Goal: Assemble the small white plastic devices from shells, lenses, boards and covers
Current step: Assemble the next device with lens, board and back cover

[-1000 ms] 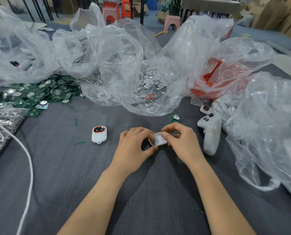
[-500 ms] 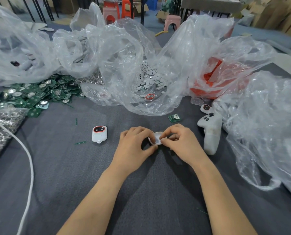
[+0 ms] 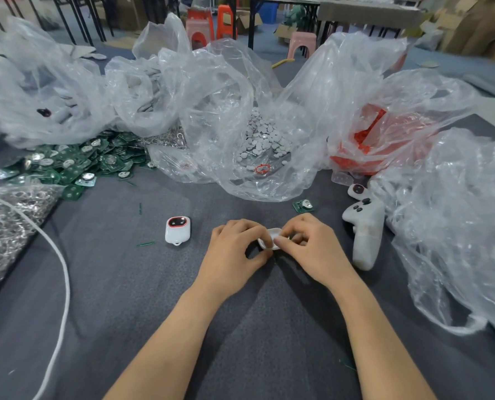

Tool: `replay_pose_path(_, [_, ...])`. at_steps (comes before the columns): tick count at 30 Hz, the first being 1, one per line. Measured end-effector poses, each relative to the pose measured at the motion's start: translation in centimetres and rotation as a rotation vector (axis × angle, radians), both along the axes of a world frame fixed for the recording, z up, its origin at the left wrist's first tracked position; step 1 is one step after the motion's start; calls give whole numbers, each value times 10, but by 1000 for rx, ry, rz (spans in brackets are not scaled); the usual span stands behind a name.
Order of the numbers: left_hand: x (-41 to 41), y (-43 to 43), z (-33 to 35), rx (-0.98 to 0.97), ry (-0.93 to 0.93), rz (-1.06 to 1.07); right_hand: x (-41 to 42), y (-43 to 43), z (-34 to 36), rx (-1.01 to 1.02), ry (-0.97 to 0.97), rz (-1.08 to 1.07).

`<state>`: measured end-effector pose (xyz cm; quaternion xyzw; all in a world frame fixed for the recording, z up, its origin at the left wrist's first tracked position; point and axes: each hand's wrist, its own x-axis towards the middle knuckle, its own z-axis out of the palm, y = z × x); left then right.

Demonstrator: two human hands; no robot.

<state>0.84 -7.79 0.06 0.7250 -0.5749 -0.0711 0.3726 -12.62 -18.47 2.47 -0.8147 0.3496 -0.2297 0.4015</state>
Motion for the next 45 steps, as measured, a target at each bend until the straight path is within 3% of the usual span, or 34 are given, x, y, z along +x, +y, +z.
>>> replay_pose_path(5, [-3,3,3,-33,15,13,3,5,-1,-80,15,5])
replay_pose_path(8, [-2,14,13,-202,137,66,1,6,-1,-114,15,25])
replay_pose_path(11, [33,32,22,-325,49,236,2,6,-6,-174,13,35])
replay_pose_path(13, [77,45,25,-266,-94,393,6,9,-8,-206,-2,67])
replay_pose_path(16, [154,57,25,32,-235,617,11,13,-10,-250,28,114])
replay_pose_path(20, [199,53,15,402,-208,550,12,17,-9,-271,12,127])
replay_pose_path(32, [188,45,4,111,-315,777,9,19,-5,-209,-28,104])
replay_pose_path(37, [201,39,0,331,-215,802,8,20,-6,-191,-39,92])
replay_pose_path(45, [205,23,5,408,-60,920,6,20,-7,-162,-33,84])
